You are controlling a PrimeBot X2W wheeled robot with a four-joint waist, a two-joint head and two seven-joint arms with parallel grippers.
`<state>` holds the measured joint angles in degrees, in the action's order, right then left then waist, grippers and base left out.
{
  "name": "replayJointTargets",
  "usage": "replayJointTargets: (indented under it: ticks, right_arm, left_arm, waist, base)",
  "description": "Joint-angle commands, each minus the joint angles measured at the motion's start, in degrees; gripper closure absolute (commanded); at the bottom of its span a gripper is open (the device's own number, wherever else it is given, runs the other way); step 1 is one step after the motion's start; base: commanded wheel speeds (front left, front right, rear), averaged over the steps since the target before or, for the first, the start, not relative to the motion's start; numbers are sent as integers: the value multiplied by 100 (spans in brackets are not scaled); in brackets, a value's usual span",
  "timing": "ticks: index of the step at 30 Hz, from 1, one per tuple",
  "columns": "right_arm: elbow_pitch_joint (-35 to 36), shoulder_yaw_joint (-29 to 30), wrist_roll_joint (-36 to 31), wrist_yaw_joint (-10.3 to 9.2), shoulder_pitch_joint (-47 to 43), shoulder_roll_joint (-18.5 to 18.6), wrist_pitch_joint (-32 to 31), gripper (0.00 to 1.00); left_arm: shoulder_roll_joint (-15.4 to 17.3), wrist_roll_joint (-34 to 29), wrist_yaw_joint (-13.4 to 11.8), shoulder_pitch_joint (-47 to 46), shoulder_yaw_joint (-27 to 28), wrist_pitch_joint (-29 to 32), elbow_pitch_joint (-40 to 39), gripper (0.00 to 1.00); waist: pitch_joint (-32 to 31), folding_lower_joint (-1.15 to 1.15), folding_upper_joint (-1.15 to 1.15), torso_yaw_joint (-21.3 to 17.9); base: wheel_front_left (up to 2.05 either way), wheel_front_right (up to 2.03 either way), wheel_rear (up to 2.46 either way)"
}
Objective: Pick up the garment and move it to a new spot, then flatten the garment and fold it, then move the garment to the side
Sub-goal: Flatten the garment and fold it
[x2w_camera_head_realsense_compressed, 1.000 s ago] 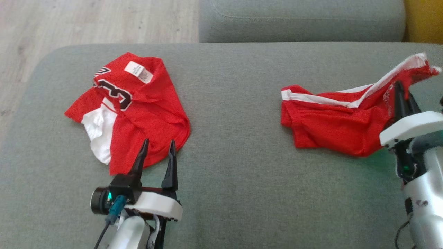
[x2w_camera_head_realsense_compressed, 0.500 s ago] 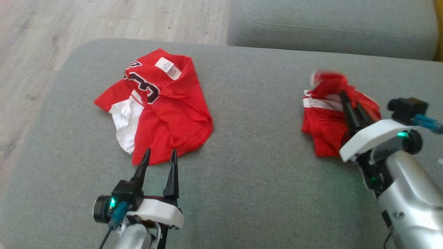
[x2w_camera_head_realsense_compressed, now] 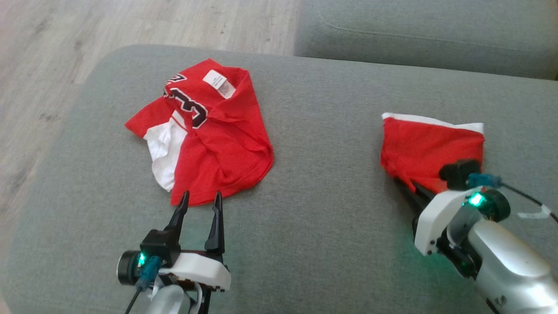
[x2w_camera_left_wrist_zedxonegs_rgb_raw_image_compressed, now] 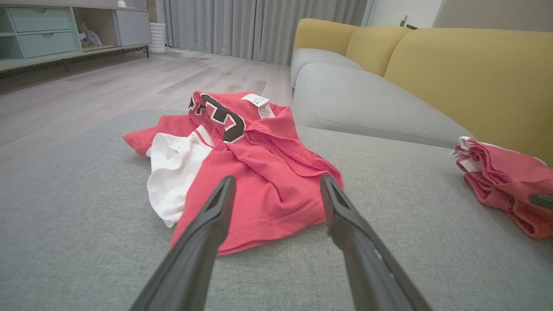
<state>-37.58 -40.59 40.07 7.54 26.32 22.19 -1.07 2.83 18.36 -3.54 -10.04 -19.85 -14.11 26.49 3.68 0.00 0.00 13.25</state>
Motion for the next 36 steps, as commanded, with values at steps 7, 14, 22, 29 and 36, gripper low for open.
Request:
replayJointTargets:
  ticks: [7,14,22,29,36]
  right_arm:
    - [215,-500,341,-5,256,322,263,0]
    - [284,224,486,-5,268,459,1226,0]
    - [198,1937,-568,-5,-167,84,1597,0]
    - [1291,3653,-2045,-5,-1222,-1047,1605,0]
    - [1813,4053,-2715,-5,-1646,-1566,1600,0]
  left_arm:
    - [78,66,-3,-149,171,-21,-118,0]
    - [89,66,-6,-301,191,-53,-340,0]
    - [80,54,-99,-290,337,-84,-638,0]
    - [42,8,-104,-15,556,-87,-932,0]
    - [18,-64,9,15,632,-88,-955,0]
  waist:
    - [-68,0,0,-285]
    - [-170,0,0,-598]
    - [-190,0,0,-1056]
    - [-67,0,0,-1322]
    - [86,0,0,-1318]
  base:
    - [0,0,0]
    - [0,0,0]
    - [0,0,0]
    - [0,0,0]
    - [0,0,0]
